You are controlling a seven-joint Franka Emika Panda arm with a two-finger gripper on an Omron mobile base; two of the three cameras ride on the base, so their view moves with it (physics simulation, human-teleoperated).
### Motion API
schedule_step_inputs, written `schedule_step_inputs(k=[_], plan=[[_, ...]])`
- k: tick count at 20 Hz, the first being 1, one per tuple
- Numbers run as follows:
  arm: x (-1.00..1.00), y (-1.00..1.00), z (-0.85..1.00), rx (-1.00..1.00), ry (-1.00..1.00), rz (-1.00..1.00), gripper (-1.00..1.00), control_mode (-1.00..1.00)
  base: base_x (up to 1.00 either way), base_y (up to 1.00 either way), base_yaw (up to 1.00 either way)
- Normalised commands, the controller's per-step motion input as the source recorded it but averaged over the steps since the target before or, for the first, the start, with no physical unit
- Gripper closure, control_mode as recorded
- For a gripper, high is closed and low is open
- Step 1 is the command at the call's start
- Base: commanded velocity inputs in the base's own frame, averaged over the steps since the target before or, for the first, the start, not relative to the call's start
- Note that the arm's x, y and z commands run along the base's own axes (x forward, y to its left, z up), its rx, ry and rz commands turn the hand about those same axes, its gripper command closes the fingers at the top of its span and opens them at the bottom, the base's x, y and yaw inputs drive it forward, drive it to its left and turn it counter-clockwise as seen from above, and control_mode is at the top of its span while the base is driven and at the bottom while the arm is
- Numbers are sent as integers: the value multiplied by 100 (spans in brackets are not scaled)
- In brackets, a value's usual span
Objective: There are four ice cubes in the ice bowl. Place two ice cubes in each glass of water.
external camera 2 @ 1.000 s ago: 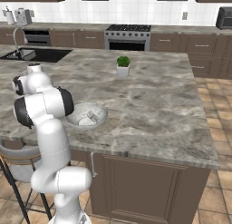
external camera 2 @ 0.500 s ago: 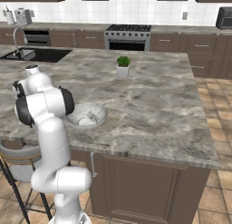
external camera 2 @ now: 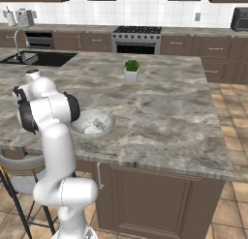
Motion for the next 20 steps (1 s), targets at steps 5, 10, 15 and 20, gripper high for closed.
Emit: schedule_step_inputs(k=[5, 10, 15, 20], plan=[[-23, -2, -3, 0, 0, 0, 100, -100, 0, 0, 0], [-14, -4, 0, 0, 0, 0, 100, -100, 0, 0, 0], [-15, -26, 0, 0, 0, 1, 100, -100, 0, 0, 0], [6, -34, 0, 2, 0, 3, 100, -100, 0, 0, 0]])
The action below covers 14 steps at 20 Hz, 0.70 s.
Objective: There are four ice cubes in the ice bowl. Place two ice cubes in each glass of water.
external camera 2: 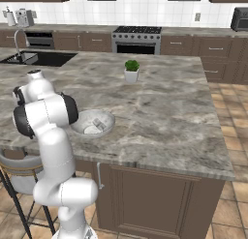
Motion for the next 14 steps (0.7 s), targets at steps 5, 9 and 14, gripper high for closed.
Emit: schedule_step_inputs(k=[5, 9, 14], plan=[[5, -1, 0, 0, 0, 0, 100, -100, 0, 0, 0], [17, 9, 0, 0, 0, -2, 100, -100, 0, 0, 0], [15, 15, 0, 0, 0, -3, 100, -100, 0, 0, 0]])
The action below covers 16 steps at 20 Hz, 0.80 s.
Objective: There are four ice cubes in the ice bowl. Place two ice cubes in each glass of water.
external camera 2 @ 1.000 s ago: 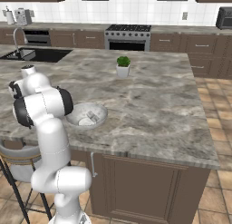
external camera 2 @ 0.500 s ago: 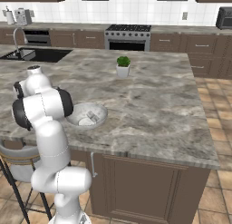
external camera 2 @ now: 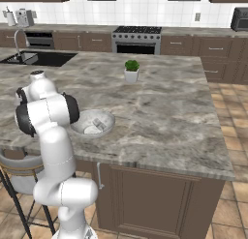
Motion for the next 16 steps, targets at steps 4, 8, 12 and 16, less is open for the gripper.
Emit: schedule_step_inputs(k=[4, 8, 12, 16], plan=[[3, 15, 0, 0, 0, -2, 100, -100, 0, 0, 0], [0, 0, 0, 0, 0, 0, 100, -100, 0, 0, 0], [0, 0, -11, 0, 0, 0, 100, -100, 0, 0, 0], [0, 0, 0, 0, 0, 0, -100, -100, 0, 0, 0]])
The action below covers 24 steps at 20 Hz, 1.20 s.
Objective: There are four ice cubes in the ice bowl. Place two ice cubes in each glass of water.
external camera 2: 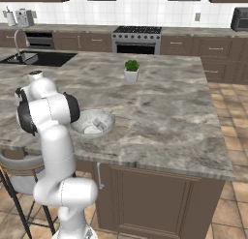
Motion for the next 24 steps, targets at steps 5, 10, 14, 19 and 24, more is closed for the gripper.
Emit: schedule_step_inputs(k=[5, 10, 14, 19, 24], plan=[[0, 0, 0, 0, 0, 0, -100, -100, 0, 0, 0], [0, 0, 0, 0, 0, 0, -100, -100, 0, 0, 0], [6, 0, 3, 0, 0, 0, -100, -100, 0, 0, 0], [-5, -47, 24, 6, -1, 0, -100, -100, 0, 0, 0], [-44, -100, 3, 13, 2, 0, -100, -100, 0, 0, 0]])
